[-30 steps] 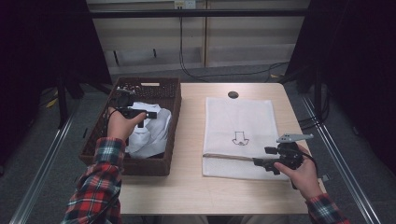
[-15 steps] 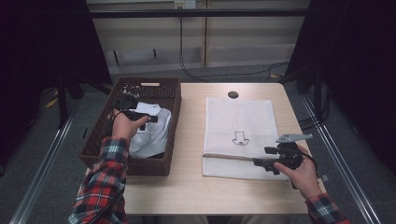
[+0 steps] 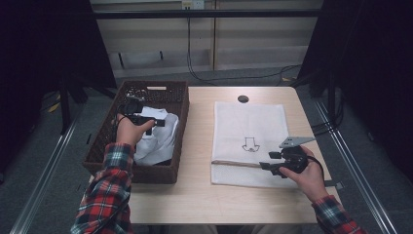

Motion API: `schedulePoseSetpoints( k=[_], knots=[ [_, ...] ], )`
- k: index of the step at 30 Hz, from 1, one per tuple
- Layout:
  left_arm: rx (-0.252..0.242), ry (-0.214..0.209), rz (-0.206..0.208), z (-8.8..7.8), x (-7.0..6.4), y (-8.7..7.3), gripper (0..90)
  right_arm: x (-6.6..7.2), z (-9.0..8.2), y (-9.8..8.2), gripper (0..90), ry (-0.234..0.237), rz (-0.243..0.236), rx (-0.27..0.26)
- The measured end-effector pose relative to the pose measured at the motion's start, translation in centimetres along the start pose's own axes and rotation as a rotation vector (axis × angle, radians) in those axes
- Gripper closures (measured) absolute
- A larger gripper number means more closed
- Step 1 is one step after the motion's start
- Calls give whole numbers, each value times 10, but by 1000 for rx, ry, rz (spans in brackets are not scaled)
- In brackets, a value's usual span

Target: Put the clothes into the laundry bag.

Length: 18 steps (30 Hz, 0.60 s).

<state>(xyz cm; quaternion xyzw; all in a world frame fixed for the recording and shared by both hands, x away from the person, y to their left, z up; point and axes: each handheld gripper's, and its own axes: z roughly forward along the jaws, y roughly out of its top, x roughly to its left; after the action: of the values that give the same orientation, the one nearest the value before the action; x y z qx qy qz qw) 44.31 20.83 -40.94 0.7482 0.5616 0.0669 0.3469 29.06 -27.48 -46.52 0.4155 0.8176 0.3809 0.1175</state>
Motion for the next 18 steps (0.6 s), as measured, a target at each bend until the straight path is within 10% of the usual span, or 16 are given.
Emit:
schedulePoseSetpoints(
  k=[12, 18],
  knots=[
    [-10, -13, -10, -5, 1, 1, 115, 7, 40, 2, 436, -19, -102, 99],
    [-16, -22, -16, -9, 0, 1, 115, 2, 44, 0, 563, -32, -72, 111]
  ],
)
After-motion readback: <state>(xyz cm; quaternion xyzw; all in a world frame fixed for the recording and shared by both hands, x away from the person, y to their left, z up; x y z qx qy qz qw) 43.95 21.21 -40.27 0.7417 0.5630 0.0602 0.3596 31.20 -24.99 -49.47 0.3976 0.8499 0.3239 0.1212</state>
